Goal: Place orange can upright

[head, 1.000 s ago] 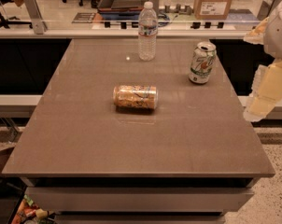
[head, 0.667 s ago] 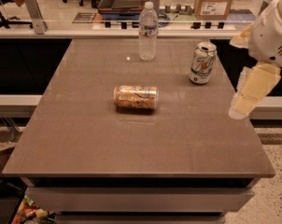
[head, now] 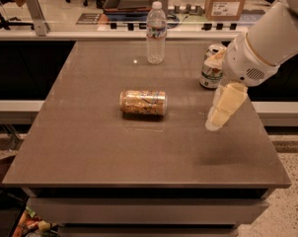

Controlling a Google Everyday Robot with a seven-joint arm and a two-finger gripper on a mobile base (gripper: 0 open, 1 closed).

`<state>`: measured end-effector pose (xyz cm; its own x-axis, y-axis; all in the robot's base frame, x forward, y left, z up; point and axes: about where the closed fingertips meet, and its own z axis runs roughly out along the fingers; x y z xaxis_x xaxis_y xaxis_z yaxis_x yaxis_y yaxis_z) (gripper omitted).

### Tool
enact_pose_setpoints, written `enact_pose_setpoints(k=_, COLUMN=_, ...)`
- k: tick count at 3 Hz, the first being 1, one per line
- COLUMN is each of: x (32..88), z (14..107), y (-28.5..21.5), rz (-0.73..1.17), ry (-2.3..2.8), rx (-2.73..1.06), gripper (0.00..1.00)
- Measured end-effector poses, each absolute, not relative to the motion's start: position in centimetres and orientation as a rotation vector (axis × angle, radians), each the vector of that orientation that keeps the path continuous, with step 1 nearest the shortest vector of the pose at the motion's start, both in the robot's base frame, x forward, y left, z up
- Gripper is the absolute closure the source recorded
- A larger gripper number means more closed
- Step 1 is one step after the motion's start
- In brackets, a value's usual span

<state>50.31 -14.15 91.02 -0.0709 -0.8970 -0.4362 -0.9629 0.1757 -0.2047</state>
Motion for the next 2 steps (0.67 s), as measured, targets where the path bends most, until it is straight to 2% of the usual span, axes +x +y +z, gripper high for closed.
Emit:
enact_pose_setpoints(k=1, x=50.8, z=89.7, y=-11.2, rz=0.201, ry=1.981, rx=-1.797, gripper=0.00)
enact_pose_setpoints(k=2, x=51.5, z=88.9, y=-8.5, rz=0.129, ry=2.011, rx=-1.851, gripper=0.00)
